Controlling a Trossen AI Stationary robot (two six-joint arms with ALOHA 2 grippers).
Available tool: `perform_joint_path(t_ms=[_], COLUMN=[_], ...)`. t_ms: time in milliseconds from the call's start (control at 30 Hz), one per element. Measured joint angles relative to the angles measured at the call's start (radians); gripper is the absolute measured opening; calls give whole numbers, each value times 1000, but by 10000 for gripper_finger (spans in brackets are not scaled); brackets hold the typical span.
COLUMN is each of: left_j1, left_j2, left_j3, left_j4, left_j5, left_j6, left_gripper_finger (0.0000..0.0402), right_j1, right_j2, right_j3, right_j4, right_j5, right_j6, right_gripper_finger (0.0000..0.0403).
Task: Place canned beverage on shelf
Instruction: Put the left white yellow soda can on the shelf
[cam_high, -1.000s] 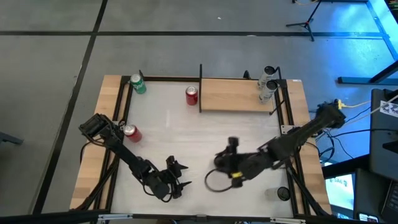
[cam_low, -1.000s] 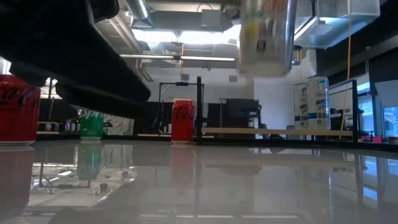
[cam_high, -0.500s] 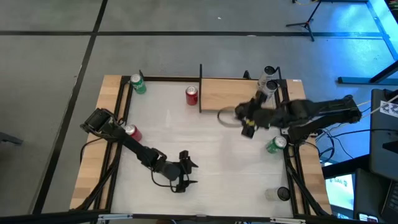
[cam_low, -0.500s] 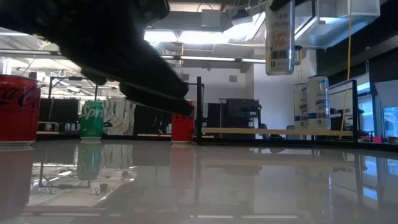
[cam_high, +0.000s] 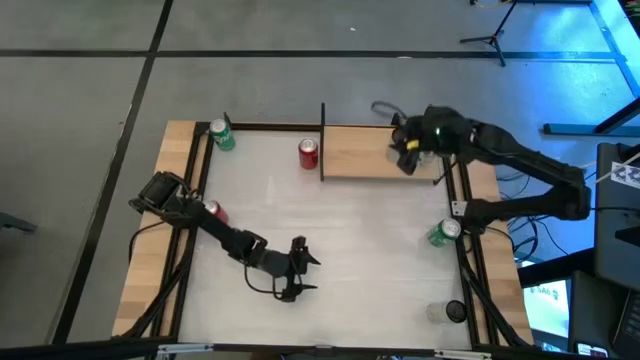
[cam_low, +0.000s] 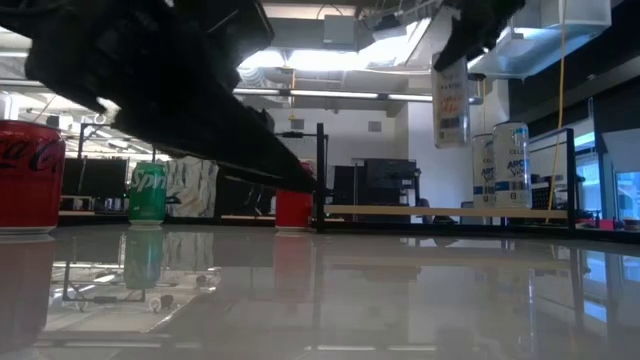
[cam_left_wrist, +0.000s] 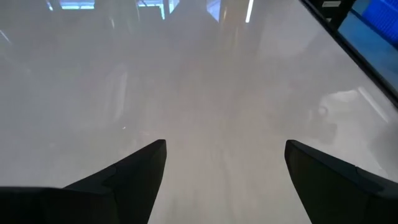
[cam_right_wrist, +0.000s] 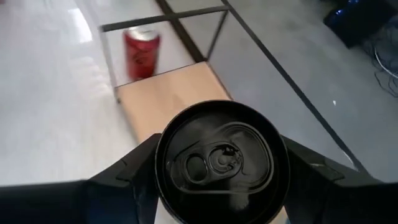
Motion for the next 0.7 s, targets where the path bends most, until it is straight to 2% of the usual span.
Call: perform_joint_path(t_ms=[400, 600, 700], left_j1=[76, 113, 134], left_j2=[0, 0, 0], left_j3=[0, 0, 0], left_j4=[-1, -1, -1], left_j5=[132, 178, 204], left_j6=[92, 136, 136], left_gripper_finger=[318, 318, 318], right_j1=[-415, -536, -581], right_j2=[0, 45, 88], right_j3=[-112, -149, -149], right_j4=[134, 188, 202], right_j5=[-395, -497, -508], right_j6=[-172, -231, -240], right_gripper_finger=[240, 240, 240])
